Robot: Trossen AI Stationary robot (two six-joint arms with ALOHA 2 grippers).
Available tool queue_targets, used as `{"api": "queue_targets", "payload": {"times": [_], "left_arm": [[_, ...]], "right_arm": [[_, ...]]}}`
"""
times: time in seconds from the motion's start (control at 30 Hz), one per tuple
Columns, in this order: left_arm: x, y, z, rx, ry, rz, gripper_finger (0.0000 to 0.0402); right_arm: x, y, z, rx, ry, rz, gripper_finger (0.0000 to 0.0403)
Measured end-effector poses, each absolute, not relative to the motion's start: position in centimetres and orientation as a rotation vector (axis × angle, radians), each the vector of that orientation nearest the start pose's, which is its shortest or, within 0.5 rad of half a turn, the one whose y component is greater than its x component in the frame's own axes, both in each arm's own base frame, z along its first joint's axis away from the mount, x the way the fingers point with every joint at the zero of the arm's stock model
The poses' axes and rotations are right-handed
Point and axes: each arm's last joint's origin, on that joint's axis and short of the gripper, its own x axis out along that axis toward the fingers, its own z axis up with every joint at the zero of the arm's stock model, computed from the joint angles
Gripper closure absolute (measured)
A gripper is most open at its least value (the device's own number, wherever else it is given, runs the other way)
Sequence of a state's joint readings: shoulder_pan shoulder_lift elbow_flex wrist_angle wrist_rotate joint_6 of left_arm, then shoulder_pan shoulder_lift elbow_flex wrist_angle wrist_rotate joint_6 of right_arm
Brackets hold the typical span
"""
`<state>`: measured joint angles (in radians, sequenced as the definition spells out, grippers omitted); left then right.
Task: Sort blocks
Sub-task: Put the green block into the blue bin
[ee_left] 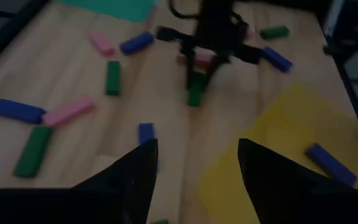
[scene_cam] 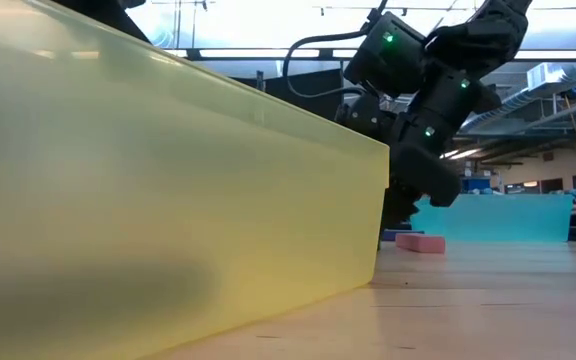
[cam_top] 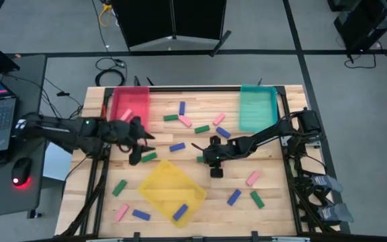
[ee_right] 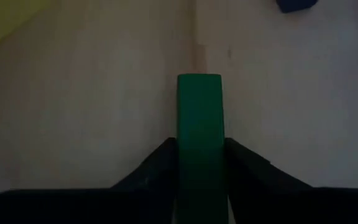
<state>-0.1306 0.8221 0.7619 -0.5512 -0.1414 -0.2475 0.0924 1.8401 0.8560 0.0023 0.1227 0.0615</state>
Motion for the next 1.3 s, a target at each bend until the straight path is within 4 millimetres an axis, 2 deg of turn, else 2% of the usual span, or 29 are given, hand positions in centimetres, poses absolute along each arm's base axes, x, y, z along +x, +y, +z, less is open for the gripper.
{"api": "queue_targets", "payload": {"times": [0.17, 0.27, 0.37, 0.5, 0.73, 0.83, 0.93, 1.17, 1.23, 1.3], "left_arm": [[17.2, -4.1, 27.8, -0.191, 0.654, 0.048, 0.0173], [17.4, -5.4, 27.3, -0.216, 0.681, 0.041, 0.0178], [17.5, -6.8, 26.8, -0.234, 0.715, 0.018, 0.0189], [17.6, -8.9, 25.7, -0.264, 0.781, -0.017, 0.0206], [17.9, -12.0, 23.5, -0.331, 0.919, -0.044, 0.0226], [17.9, -12.9, 22.7, -0.376, 0.979, -0.042, 0.0227], [18.0, -13.8, 21.9, -0.419, 1.046, -0.066, 0.0227], [18.4, -16.0, 19.9, -0.489, 1.184, -0.151, 0.0227], [18.4, -16.6, 19.5, -0.504, 1.212, -0.163, 0.0227], [18.2, -17.2, 19.2, -0.516, 1.233, -0.164, 0.0227]], "right_arm": [[32.2, 2.2, 12.6, -0.11, 0.942, -0.11, 0.0288], [31.9, 1.6, 15.6, -0.165, 0.847, -0.199, 0.0288], [30.6, 0.8, 18.2, -0.197, 0.818, -0.264, 0.0288], [27.8, -0.6, 21.9, -0.234, 0.786, -0.397, 0.0288], [20.3, -4.0, 25.9, -0.131, 0.82, -0.787, 0.0288], [17.5, -5.3, 26.5, -0.051, 0.843, -0.95, 0.0288], [15.6, -6.5, 26.9, 0.038, 0.833, -1.101, 0.0288], [13.4, -9.9, 25.9, 0.207, 0.898, -1.384, 0.0284], [13.4, -10.7, 25.7, 0.219, 0.908, -1.419, 0.0243], [13.5, -11.3, 25.5, 0.229, 0.924, -1.406, 0.0181]]}}
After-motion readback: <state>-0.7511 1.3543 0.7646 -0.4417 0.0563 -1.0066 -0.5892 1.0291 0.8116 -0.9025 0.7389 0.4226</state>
